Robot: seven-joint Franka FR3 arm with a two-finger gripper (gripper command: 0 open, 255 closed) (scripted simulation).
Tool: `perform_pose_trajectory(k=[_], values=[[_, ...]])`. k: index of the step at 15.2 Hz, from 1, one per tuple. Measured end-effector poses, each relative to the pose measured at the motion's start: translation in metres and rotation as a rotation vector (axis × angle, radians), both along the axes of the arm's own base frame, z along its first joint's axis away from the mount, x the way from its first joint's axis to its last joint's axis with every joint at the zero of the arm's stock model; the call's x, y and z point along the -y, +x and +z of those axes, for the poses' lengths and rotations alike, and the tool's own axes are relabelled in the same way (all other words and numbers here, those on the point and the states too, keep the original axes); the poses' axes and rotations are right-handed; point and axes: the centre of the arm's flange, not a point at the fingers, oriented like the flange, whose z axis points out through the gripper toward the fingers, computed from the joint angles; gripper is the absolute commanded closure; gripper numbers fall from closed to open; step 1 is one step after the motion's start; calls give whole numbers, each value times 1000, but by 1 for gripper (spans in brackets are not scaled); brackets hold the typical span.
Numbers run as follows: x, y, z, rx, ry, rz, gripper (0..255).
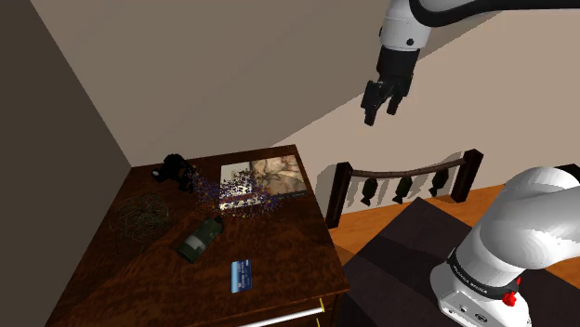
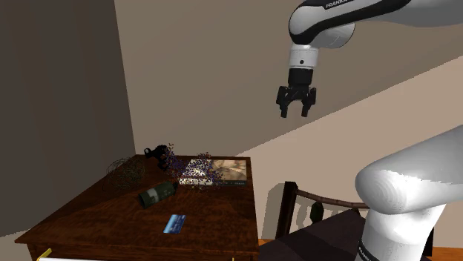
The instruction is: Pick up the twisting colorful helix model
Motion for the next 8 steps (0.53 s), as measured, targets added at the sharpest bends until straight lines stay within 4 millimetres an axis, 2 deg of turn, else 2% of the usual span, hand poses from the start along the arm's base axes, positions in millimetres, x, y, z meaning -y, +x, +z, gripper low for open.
perform_pose_trajectory(k=[2,5,8], values=[[-4,4,-4,-1,3,3,0],[-17,28,-19,-8,19,17,0],[-43,50,-36,-15,38,33,0]])
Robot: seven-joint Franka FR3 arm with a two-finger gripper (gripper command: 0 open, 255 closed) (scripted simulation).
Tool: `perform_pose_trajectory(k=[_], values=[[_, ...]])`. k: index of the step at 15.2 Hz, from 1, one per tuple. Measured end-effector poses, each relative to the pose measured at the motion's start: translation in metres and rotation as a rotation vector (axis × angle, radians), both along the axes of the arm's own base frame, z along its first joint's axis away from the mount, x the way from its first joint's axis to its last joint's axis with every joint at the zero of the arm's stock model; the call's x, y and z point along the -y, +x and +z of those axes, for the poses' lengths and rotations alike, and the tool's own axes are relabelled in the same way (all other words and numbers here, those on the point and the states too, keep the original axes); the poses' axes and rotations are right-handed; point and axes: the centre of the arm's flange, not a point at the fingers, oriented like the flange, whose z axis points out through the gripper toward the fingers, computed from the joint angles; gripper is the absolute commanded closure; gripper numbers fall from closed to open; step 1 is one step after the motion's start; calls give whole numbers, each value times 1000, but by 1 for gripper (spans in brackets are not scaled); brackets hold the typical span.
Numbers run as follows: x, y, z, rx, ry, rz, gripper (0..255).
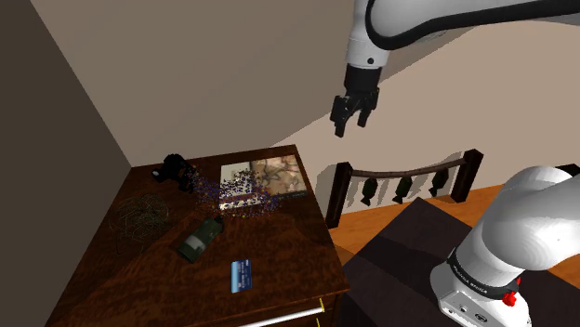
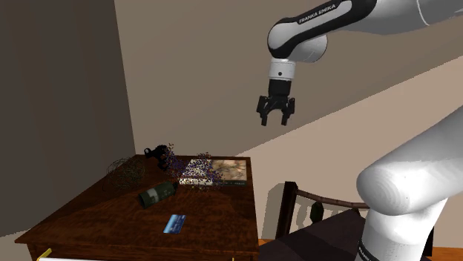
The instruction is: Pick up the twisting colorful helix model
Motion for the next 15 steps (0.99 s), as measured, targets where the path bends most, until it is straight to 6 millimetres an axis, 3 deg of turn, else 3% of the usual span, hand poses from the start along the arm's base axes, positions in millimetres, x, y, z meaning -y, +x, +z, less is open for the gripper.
perform_pose_trajectory(k=[3,15], values=[[-17,30,-19,-7,19,16,0],[-119,134,-86,-35,96,83,0]])
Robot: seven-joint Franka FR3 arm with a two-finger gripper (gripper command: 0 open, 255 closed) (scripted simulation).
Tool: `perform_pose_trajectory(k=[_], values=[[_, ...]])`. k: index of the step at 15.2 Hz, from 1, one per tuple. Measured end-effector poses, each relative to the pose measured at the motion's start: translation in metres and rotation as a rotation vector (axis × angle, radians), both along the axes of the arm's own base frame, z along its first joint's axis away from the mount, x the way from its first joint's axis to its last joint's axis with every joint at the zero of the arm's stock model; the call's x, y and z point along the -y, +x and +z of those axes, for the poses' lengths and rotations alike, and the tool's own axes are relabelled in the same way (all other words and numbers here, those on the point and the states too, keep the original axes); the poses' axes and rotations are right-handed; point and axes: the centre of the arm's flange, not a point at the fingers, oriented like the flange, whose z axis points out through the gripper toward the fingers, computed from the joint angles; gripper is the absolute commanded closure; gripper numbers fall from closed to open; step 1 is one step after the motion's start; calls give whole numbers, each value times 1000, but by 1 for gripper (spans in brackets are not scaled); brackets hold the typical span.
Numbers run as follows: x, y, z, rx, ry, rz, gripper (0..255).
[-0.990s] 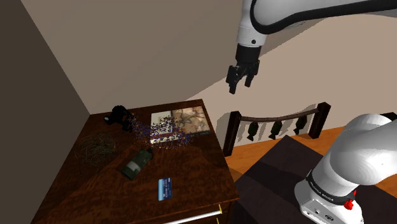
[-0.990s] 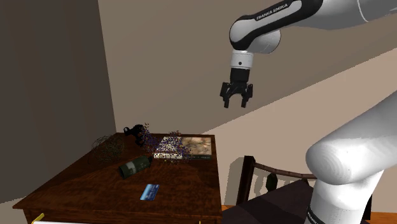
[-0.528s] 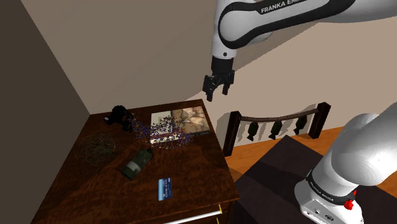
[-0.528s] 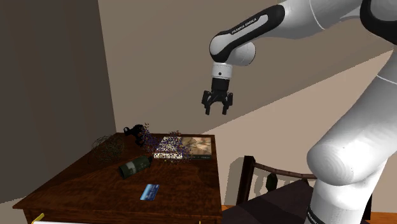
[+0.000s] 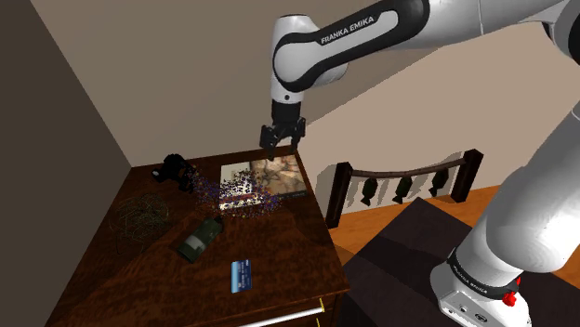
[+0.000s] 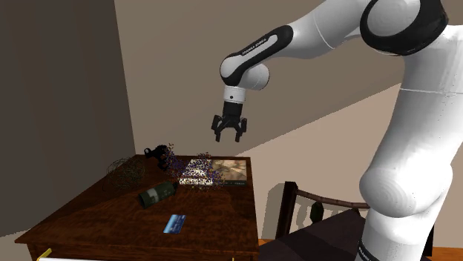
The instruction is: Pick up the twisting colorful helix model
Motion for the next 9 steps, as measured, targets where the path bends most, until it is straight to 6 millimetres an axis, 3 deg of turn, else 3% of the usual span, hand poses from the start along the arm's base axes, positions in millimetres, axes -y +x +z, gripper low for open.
perform_pose_trajectory(k=[9], values=[[-72,67,-45,-20,56,48,0]])
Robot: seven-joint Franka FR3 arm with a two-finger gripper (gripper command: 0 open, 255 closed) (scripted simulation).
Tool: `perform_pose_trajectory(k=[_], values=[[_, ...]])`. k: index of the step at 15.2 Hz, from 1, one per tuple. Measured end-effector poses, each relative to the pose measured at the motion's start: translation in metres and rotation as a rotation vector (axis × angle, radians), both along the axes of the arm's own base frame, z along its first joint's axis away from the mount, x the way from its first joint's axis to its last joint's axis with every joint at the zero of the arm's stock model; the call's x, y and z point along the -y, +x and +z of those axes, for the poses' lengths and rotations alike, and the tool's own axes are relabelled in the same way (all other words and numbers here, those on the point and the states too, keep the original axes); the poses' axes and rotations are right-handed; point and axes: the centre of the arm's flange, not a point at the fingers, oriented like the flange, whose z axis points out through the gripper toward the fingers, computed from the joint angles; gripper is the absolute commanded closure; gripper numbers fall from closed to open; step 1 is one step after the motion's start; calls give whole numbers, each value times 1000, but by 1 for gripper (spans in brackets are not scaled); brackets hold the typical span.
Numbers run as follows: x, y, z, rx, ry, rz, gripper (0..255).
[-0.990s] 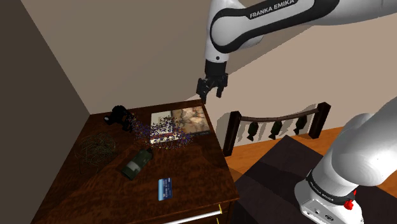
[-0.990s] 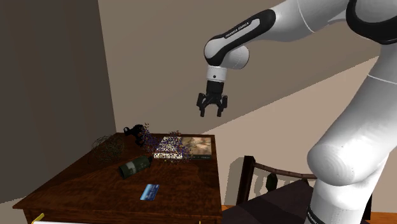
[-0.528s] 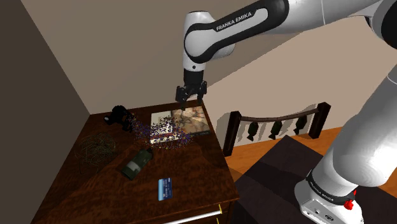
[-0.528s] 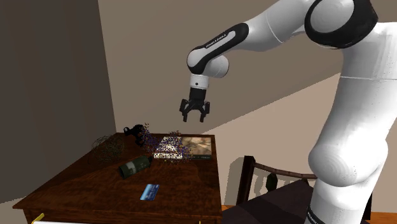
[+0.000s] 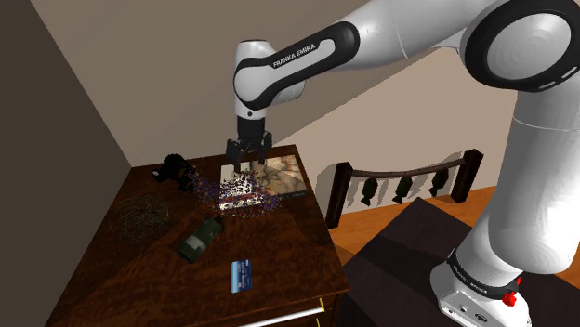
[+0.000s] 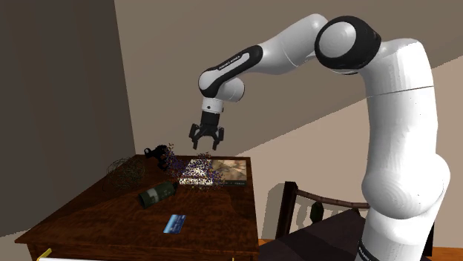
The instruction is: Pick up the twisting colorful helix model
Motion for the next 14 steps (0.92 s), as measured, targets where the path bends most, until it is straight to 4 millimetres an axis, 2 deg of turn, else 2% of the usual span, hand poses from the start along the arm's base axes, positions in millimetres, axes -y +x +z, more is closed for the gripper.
perform_pose_trajectory(k=[8,9,14], values=[[-5,4,-40,-2,4,3,0],[-5,4,-42,-2,4,3,255],[-6,4,-43,0,4,3,255]])
